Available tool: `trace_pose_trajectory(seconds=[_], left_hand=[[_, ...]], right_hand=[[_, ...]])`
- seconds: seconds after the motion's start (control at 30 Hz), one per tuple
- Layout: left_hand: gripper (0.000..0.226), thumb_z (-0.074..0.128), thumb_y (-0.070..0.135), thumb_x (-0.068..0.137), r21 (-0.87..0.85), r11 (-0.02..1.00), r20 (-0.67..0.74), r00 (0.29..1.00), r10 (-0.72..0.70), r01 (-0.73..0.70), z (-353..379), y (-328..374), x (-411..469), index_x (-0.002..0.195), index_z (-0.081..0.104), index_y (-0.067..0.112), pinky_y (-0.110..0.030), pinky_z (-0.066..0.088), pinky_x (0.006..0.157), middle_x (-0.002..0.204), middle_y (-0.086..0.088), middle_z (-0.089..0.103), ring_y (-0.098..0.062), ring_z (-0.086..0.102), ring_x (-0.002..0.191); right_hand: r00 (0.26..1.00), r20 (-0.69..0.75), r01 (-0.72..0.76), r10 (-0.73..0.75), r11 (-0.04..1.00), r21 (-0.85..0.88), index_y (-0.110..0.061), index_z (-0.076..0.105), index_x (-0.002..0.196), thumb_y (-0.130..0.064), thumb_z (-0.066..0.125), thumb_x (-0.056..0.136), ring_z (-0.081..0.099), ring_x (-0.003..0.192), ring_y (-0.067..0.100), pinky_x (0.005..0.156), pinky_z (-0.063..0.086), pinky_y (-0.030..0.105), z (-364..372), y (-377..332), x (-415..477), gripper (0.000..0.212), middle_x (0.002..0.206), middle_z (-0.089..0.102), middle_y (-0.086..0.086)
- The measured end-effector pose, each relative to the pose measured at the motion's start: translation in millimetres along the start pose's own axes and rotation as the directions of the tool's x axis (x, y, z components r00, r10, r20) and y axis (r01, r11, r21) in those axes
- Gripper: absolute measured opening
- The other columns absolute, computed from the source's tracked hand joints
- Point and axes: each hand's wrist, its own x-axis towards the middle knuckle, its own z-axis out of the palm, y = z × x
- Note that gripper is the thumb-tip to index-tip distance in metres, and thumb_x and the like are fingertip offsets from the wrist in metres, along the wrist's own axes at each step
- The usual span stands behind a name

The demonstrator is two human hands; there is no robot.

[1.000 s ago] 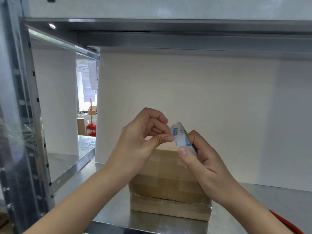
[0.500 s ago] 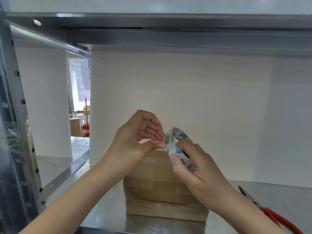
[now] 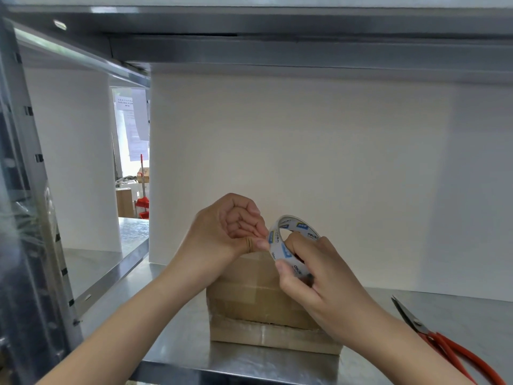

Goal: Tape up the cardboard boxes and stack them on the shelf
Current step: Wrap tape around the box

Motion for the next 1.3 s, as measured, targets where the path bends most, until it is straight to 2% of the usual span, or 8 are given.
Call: trace_pose_trajectory(seconds=[0.37,0.53,0.63,0.7,0.87,1.03,1.13,1.3], left_hand=[[0.039,0.078,-0.020,0.068,0.018,0.999,0.016,0.999,-0.038,0.037,1,-6,-6,0.094,0.062,0.004,-0.021,0.058,0.070,0.070,-0.004,0.072,-0.013,0.067,0.067],[0.046,0.078,-0.019,0.070,0.014,1.000,-0.017,1.000,0.024,-0.024,0,-8,-10,0.102,0.058,0.008,-0.023,0.056,0.072,0.084,-0.009,0.072,-0.019,0.069,0.076],[0.048,0.082,-0.009,0.067,0.018,0.999,-0.028,0.999,0.032,-0.032,0,-8,-11,0.104,0.058,0.010,-0.024,0.057,0.074,0.089,-0.009,0.073,-0.022,0.071,0.081],[0.048,0.083,-0.010,0.068,0.020,1.000,-0.041,0.999,0.020,-0.020,1,-9,-10,0.104,0.058,0.011,-0.024,0.057,0.074,0.088,-0.009,0.073,-0.022,0.072,0.082],[0.045,0.082,-0.014,0.067,0.000,1.000,-0.079,0.997,-0.019,0.019,3,-11,-11,0.100,0.060,0.008,-0.021,0.057,0.072,0.082,-0.008,0.074,-0.017,0.072,0.078],[0.043,0.082,-0.016,0.064,-0.014,0.999,-0.109,0.993,-0.047,0.045,4,-11,-13,0.096,0.062,0.005,-0.017,0.056,0.070,0.077,-0.006,0.075,-0.012,0.072,0.072],[0.043,0.082,-0.017,0.063,-0.003,0.998,-0.101,0.993,-0.068,0.068,3,-11,-13,0.094,0.063,0.005,-0.017,0.057,0.069,0.074,-0.006,0.075,-0.012,0.072,0.070],[0.038,0.081,-0.015,0.068,0.068,0.994,-0.042,0.996,-0.078,0.081,2,-9,-15,0.094,0.063,0.006,-0.020,0.057,0.071,0.073,-0.004,0.073,-0.013,0.069,0.069]], right_hand=[[0.999,0.043,0.000,0.002,0.998,-0.064,-0.032,0.025,0.071,-0.026,0.052,0.096,0.039,0.076,0.010,0.070,0.026,0.012,0,-2,3,0.037,0.076,0.041,-0.008],[0.997,0.068,-0.027,0.027,1.000,-0.006,-0.027,0.030,0.074,-0.025,0.053,0.097,0.038,0.076,0.015,0.067,0.028,0.014,-3,-3,4,0.033,0.078,0.042,-0.003],[0.998,0.064,-0.015,0.016,1.000,-0.013,-0.030,0.029,0.073,-0.024,0.053,0.097,0.038,0.075,0.012,0.068,0.027,0.014,-3,-4,5,0.034,0.072,0.040,-0.010],[0.997,0.070,-0.026,0.026,1.000,-0.001,-0.031,0.029,0.073,-0.024,0.053,0.098,0.038,0.075,0.013,0.068,0.027,0.013,-3,-4,4,0.035,0.070,0.040,-0.012],[0.996,0.075,-0.042,0.040,0.999,0.027,-0.027,0.030,0.074,-0.026,0.051,0.097,0.038,0.076,0.014,0.067,0.027,0.015,-4,-4,3,0.031,0.077,0.042,-0.001],[0.994,0.094,-0.060,0.059,0.998,0.010,-0.026,0.034,0.073,-0.028,0.050,0.097,0.039,0.081,0.011,0.068,0.026,0.012,-3,-3,1,0.029,0.082,0.046,-0.002],[0.992,0.112,-0.059,0.060,0.998,-0.007,-0.029,0.032,0.071,-0.025,0.052,0.098,0.038,0.083,0.005,0.071,0.026,0.008,-3,-5,0,0.033,0.088,0.047,-0.006],[0.994,0.099,-0.049,0.052,0.998,-0.029,-0.031,0.032,0.074,-0.030,0.050,0.098,0.039,0.077,0.006,0.071,0.027,0.013,-1,-3,2,0.030,0.082,0.047,-0.007]])
